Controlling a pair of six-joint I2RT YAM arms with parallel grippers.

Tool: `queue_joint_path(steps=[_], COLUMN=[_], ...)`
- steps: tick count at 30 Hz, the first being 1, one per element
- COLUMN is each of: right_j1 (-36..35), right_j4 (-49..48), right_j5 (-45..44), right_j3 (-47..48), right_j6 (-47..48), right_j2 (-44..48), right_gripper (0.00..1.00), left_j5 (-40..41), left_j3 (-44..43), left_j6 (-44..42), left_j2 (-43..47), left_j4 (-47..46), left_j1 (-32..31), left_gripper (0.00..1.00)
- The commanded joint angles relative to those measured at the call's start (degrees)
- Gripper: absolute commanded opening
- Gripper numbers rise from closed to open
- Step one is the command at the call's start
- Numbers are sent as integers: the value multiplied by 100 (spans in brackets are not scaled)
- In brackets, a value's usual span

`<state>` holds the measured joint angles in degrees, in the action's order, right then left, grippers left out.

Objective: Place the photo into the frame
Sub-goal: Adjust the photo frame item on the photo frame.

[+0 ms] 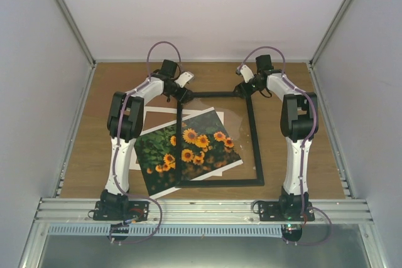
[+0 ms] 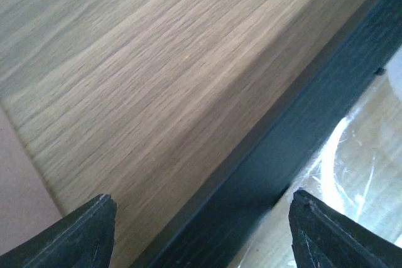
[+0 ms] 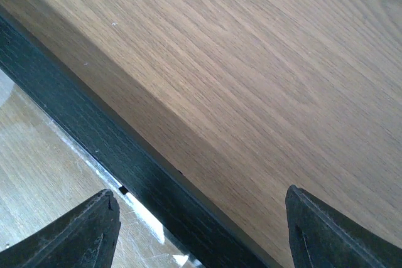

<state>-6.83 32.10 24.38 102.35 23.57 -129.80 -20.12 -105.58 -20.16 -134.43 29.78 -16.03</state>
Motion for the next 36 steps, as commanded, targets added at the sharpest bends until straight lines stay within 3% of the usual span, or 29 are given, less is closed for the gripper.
queue_joint_path(steps=[1, 5, 11, 23, 36], right_j1=[-8, -7, 33, 591, 1084], right_j4=[-85, -115, 38, 275, 619], right_j5=[31, 217, 418, 953, 1476], right_j3=[92, 73, -48, -531, -792], right_j6=[-70, -129, -292, -746, -765], right_j2=[25, 147, 258, 567, 253], right_gripper=[72, 73, 73, 72, 61], left_j5=[-326, -762, -661, -280, -17], left_j3=[-112, 305, 1047, 1138, 1140], left_j6=[-146, 45, 282, 523, 556], left_j2=[258, 926, 1387, 1002, 641], left_j4=[137, 143, 245, 298, 440], left_j1=[77, 324, 604, 627, 434], left_gripper=[77, 79, 79, 76, 69])
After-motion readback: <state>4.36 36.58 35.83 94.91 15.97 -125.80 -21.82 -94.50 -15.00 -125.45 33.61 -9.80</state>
